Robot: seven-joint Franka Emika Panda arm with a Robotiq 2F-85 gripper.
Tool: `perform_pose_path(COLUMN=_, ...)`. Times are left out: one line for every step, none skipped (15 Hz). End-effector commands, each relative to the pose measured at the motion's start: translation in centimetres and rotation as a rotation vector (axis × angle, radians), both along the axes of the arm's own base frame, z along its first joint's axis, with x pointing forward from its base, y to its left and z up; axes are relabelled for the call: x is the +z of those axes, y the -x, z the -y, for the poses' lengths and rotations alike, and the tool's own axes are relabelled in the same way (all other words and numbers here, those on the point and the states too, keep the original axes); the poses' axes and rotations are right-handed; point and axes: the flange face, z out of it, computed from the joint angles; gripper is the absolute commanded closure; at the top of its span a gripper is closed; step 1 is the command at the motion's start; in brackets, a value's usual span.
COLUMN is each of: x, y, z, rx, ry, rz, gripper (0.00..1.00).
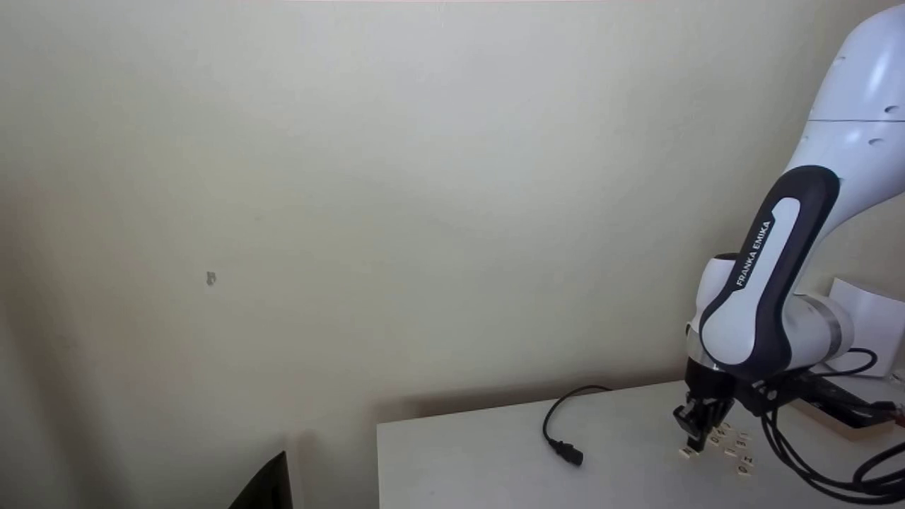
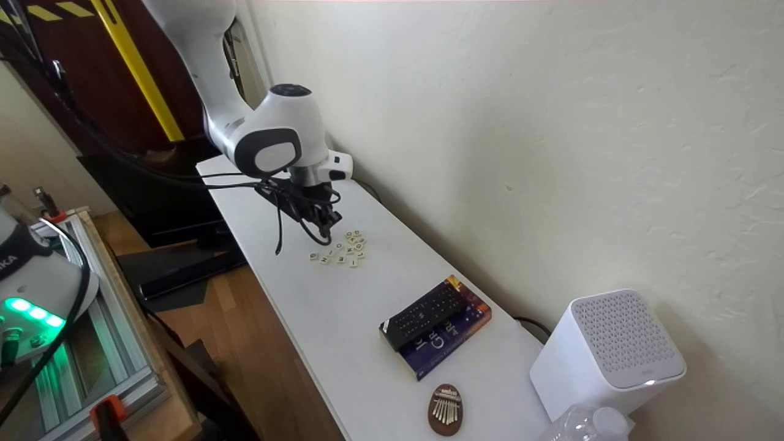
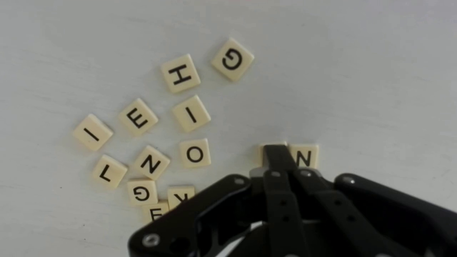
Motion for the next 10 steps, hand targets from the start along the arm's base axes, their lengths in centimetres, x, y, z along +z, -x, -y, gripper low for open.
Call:
perform_pose_path(x=-1.22, y=-0.39, z=-0.17, rx=-0.004, ry=-0.015, rz=-0.004, gripper=1.0)
perform_pose_path(x=-1.23, y=-0.4, z=-0.22, rx=-0.003, ry=-0.016, rz=-0.005, gripper=1.0)
perform_pose_path(x=-1.24, y=-0.38, z=-0.27, rx=0.001, ry=-0.018, rz=-0.008, gripper=1.0)
perform_pose_path(x=-1.24, y=-0.36, z=-0.3, rx=0.001, ry=-0.018, rz=-0.009, gripper=1.0)
perform_pose_path(x=-1.25, y=-0.33, z=-0.32, rx=0.001, ry=-0.019, rz=-0.01, gripper=1.0)
perform_pose_path(x=-1.27, y=-0.3, z=-0.33, rx=-0.001, ry=-0.02, rz=-0.012, gripper=1.0)
perform_pose_path(x=-1.31, y=-0.28, z=-0.33, rx=-0.001, ry=-0.02, rz=-0.013, gripper=1.0)
perform_pose_path(x=-1.33, y=-0.24, z=-0.31, rx=-0.002, ry=-0.018, rz=-0.014, gripper=1.0)
perform_pose_path(x=-1.35, y=-0.2, z=-0.27, rx=-0.004, ry=-0.018, rz=-0.014, gripper=1.0)
perform_pose_path(x=-1.35, y=-0.17, z=-0.23, rx=-0.005, ry=-0.018, rz=-0.014, gripper=1.0)
